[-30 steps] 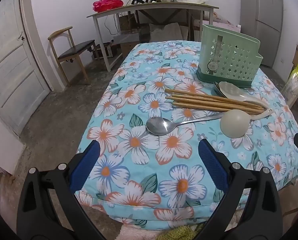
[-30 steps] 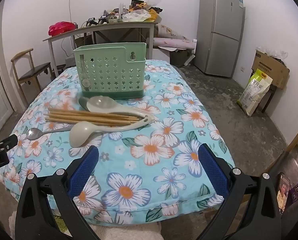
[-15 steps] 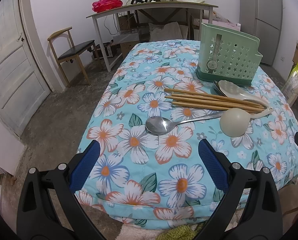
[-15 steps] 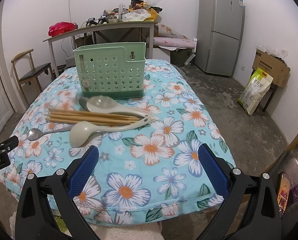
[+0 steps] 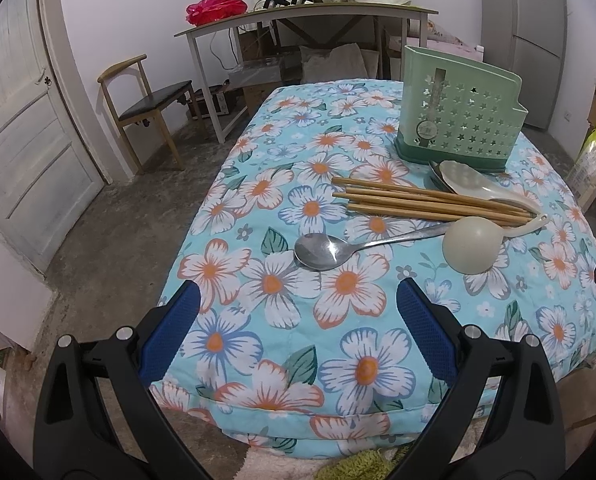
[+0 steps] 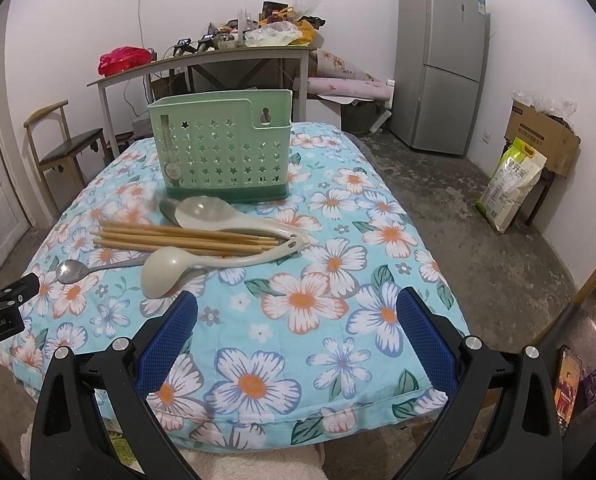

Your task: Organize utensils

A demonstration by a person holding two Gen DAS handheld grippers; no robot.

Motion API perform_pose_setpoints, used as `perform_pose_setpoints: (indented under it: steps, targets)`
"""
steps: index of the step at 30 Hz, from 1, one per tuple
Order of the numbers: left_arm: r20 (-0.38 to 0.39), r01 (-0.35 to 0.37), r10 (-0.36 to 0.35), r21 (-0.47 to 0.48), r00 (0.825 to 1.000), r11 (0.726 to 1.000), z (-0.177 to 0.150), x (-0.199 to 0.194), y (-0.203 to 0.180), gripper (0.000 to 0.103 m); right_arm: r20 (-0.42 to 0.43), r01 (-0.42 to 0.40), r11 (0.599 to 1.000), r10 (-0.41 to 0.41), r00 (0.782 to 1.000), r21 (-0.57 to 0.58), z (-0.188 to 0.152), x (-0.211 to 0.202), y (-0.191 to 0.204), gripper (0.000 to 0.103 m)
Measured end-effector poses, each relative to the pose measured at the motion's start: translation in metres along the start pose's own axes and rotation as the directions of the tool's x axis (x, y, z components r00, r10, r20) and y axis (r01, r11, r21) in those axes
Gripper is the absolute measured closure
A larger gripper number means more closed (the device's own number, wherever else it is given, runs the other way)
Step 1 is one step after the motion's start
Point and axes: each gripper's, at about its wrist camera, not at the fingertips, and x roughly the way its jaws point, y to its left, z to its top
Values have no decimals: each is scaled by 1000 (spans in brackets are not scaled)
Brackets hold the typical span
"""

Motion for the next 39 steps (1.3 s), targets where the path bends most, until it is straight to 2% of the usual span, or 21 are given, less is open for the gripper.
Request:
perform_pose_setpoints:
  steps: [27, 39]
  targets:
    - [-14, -3, 3, -2, 1000, 1000, -2, 5, 10, 8, 2, 1, 1000, -1, 1000, -5, 1, -2, 2, 6]
    - [-65, -7, 8, 14, 998, 1000, -4, 28, 5, 8, -39, -11, 1000, 10, 999, -13, -6, 16, 12, 6]
